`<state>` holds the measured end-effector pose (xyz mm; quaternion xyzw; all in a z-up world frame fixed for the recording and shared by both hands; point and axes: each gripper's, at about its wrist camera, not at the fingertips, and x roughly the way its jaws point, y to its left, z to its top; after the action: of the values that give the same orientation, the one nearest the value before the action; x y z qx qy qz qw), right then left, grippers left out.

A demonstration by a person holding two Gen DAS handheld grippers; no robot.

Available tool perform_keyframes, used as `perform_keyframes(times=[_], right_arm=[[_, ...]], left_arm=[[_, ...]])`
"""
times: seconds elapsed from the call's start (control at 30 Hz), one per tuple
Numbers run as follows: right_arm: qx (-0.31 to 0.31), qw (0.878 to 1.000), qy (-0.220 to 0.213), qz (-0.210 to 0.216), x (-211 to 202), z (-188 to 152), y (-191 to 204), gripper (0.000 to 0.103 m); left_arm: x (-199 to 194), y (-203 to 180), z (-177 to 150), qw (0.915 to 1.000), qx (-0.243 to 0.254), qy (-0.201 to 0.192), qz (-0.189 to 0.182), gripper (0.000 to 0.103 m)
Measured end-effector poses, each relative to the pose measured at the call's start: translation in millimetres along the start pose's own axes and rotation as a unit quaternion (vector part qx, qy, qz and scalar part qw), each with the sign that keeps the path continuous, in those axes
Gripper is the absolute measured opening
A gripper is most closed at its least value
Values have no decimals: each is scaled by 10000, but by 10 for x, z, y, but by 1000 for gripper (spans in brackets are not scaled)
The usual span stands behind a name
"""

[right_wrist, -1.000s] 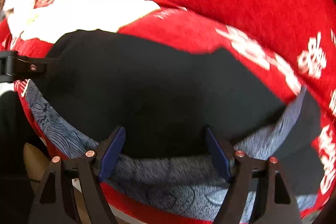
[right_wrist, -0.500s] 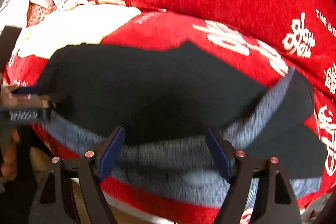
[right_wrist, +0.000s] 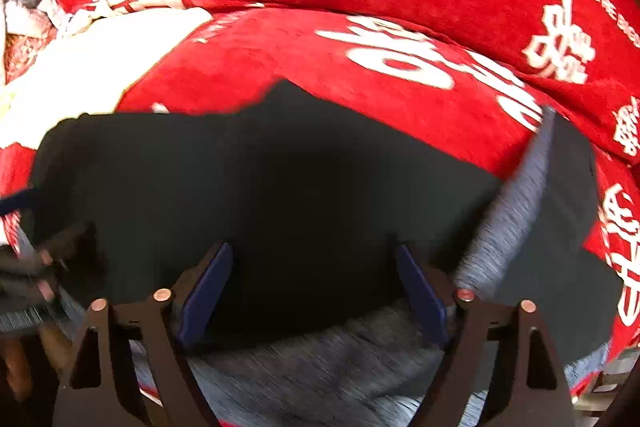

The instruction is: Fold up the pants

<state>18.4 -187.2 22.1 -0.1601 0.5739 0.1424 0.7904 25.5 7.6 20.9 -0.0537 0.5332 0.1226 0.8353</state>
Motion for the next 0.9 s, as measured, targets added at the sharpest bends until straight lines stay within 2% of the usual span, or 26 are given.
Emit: perform_keyframes(times=[0.07,0.23,0.4,0.5,0.6,0.7,0.77,0.9], right_arm=[[-204,9994,7,-271,-51,-176,-55,87],[-345,9987,-201,-311,-303,-420,-85,87],[154,9979,-625,-99,-552,-204,-291,88],[585,9950,-713,-373,-539,62,-586,89],[831,9925,-491,-743,-365,340,-868,90],[1105,9876,-162,-1105,-110,629,-1199,90],[1280,9831,32,-1308,61,804,-1433,90],[1634,9731,464,-1555,388,1021,-1883,90]], left_arm=[[-2,32,-61,10000,-21,58,-58,103],[-56,81,-236,9997,-14,222,-98,103],[-158,-139,-42,9996,253,124,52,103],[-172,-425,193,9993,362,66,-43,103],[-87,-839,392,9972,747,33,82,103],[85,-1166,410,9928,1122,308,289,103],[108,-1203,360,9915,1191,259,446,103],[51,-1099,174,9904,1293,329,351,103]])
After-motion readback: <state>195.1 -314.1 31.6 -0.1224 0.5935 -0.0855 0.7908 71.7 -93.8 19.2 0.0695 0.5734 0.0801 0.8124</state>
